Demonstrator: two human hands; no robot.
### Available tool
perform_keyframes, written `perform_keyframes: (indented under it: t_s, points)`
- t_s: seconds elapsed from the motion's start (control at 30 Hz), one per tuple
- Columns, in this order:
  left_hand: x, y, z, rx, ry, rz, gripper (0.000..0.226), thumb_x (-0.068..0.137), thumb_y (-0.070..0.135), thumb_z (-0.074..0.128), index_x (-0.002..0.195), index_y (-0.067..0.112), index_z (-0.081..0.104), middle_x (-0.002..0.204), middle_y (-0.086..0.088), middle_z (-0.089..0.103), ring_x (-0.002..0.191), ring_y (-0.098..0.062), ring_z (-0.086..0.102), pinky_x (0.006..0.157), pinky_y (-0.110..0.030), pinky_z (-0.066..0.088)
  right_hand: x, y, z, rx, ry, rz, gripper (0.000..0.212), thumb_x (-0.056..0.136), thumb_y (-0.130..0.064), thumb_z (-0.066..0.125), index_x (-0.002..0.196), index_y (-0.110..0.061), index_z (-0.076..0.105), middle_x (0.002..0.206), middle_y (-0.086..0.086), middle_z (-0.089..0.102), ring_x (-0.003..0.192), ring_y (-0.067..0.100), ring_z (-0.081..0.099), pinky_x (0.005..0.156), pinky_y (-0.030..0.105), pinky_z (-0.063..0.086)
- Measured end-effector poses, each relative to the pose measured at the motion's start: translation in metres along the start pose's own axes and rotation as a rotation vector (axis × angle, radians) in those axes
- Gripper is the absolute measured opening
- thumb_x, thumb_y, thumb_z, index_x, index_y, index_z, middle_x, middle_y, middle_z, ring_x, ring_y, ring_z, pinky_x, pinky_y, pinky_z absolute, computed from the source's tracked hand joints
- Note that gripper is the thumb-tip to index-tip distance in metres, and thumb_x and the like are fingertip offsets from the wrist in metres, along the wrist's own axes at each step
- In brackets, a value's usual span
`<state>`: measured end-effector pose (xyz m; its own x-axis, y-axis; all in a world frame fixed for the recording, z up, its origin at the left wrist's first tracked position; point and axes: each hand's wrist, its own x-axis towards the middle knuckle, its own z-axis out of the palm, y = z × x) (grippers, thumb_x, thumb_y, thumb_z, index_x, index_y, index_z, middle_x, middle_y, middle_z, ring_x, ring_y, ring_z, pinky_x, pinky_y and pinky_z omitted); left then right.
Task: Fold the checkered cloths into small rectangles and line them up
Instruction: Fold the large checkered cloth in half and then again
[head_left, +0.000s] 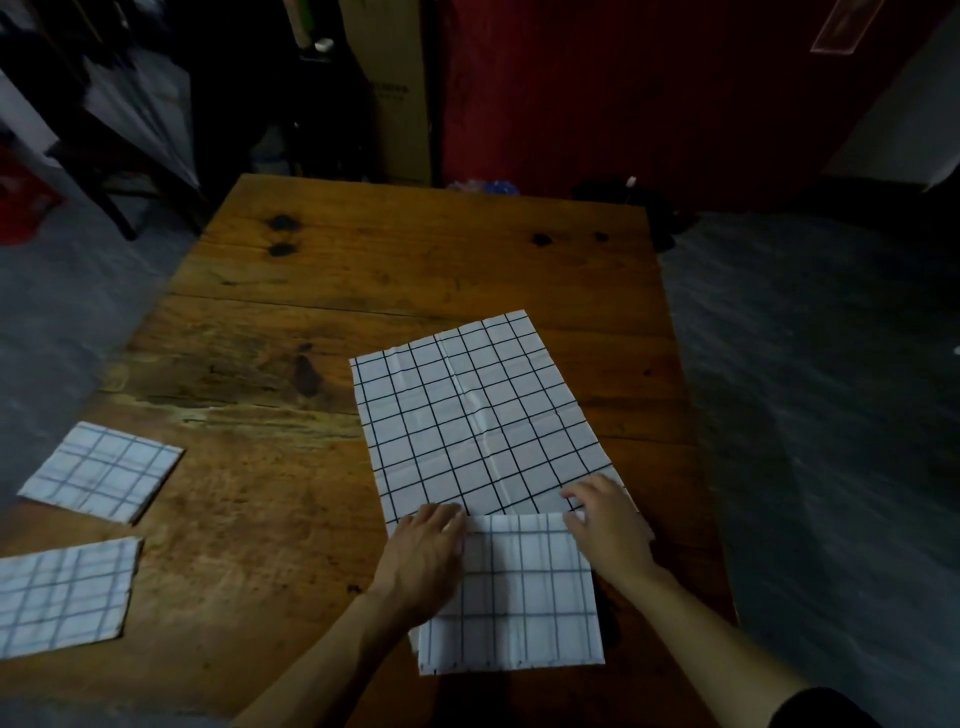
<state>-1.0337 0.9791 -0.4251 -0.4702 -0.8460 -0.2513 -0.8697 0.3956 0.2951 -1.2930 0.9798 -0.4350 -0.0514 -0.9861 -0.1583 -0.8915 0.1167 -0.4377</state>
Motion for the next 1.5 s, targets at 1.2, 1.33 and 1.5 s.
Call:
perform_keyframes:
  t_s: [1.2,1.33,1.5]
  points:
    - [-0.013,-0.001,0.019,0.086,-0.085,0.014,0.079,0.093,0.032,0.058,0.156,0.02,0.01,0.164,0.003,0.01,0.15,-0.018,0.009,0.121,-0.039,0.013,-0.065,0.03,0.027,-0.311,-0.326,-0.152,0.079,0.093,-0.06,0.021,0.151,-0.021,-0.017,0.157,-0.002,-0.028,0.145,0.014,-0.024,0.119,0.034,-0.012]
    - [-0.01,-0.005,0.015,0.064,-0.055,0.003,0.072,0.091,0.035,0.059,0.153,0.02,0.024,0.159,0.005,0.025,0.145,-0.019,0.023,0.116,-0.039,0.026,-0.061,0.024,0.022,-0.236,-0.282,-0.127,0.084,0.095,-0.05,0.048,0.155,-0.019,-0.002,0.162,-0.003,-0.01,0.148,0.014,-0.011,0.12,0.032,-0.006]
    - [0.011,-0.005,0.006,0.04,-0.015,-0.011,0.054,0.088,0.031,0.06,0.139,0.026,0.043,0.141,0.003,0.047,0.13,-0.021,0.041,0.106,-0.039,0.035,-0.039,0.014,0.017,-0.148,-0.157,-0.058,0.063,0.092,-0.043,0.057,0.147,-0.023,0.034,0.151,-0.005,0.033,0.139,0.013,0.025,0.117,0.032,0.02]
